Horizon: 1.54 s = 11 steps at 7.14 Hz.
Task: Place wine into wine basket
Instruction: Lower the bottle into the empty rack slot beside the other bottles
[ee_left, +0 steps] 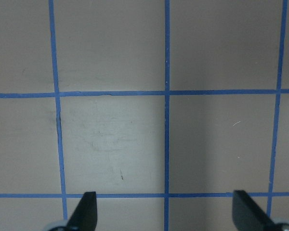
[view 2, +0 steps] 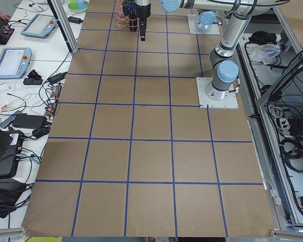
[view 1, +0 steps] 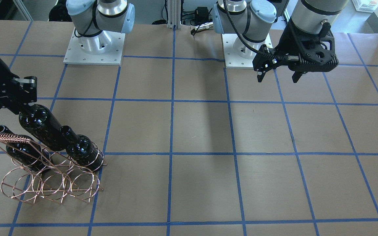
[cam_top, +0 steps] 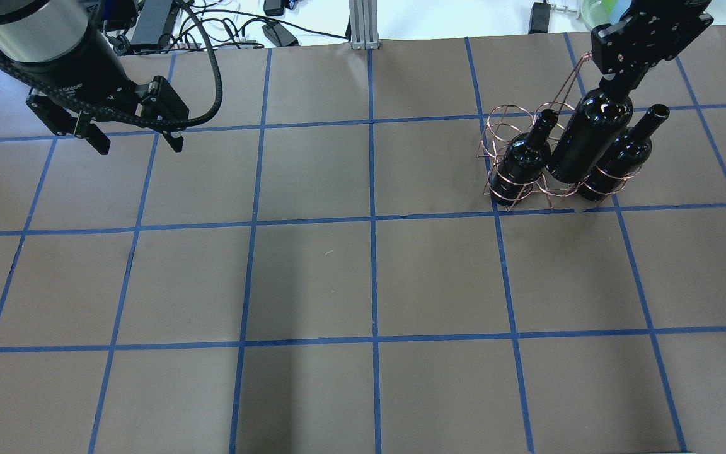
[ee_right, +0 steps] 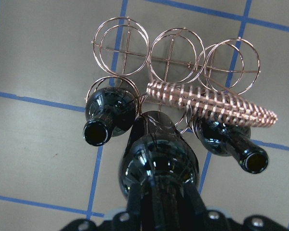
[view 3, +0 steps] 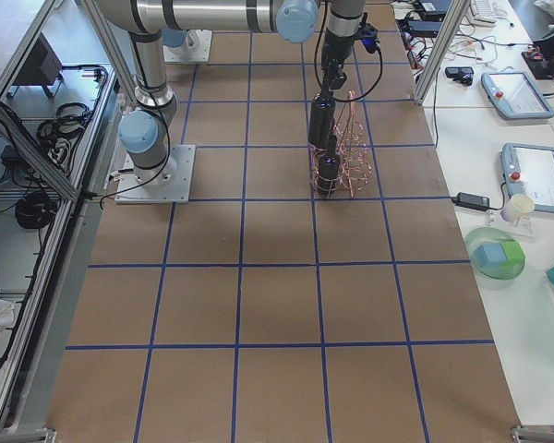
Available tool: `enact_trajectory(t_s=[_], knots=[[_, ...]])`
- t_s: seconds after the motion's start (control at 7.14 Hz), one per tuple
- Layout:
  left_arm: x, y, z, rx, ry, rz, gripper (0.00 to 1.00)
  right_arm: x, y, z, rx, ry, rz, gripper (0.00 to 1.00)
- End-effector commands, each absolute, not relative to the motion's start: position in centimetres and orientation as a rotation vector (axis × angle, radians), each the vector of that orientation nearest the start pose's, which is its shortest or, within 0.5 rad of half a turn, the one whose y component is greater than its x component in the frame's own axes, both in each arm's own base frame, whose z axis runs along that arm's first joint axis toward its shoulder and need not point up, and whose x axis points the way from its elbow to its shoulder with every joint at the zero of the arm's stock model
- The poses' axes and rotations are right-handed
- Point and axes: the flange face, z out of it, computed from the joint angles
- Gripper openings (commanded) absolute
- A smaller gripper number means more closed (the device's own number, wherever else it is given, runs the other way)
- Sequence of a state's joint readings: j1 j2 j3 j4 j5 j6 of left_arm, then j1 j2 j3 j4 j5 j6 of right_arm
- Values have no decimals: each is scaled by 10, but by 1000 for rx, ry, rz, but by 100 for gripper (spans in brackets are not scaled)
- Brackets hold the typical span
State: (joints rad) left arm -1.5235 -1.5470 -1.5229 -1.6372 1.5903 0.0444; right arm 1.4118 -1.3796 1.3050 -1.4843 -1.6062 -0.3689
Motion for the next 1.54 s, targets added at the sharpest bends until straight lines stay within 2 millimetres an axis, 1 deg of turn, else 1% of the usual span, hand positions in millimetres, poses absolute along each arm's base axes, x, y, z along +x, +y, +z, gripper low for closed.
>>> enact_trajectory(t_s=[0.0, 0.14, 0.42, 0.56, 0.98, 1.12, 1.26, 1.4], knots=[[-108, -484, 516, -5, 3120, -1, 100, 34, -590, 507, -422, 3190, 6, 0], [-108, -486, 513, -5, 3122, 4, 100, 33, -597, 501, -421, 3183, -10, 0], [-108, -487, 512, -7, 3123, -1, 100, 32, -604, 494, -421, 3183, -18, 0], [-109, -485, 513, -7, 3123, 6, 100, 32, -605, 491, -426, 3180, -12, 0], [-109, -485, 514, -5, 3124, -8, 100, 32, -611, 471, -428, 3167, 36, 0], [-111, -486, 513, -7, 3138, -7, 100, 33, -613, 471, -439, 3163, 5, 0], [-112, -486, 513, -2, 3137, -7, 100, 33, -617, 459, -451, 3157, 28, 0], [-112, -485, 514, -2, 3134, -9, 100, 32, -621, 456, -458, 3164, -11, 0]])
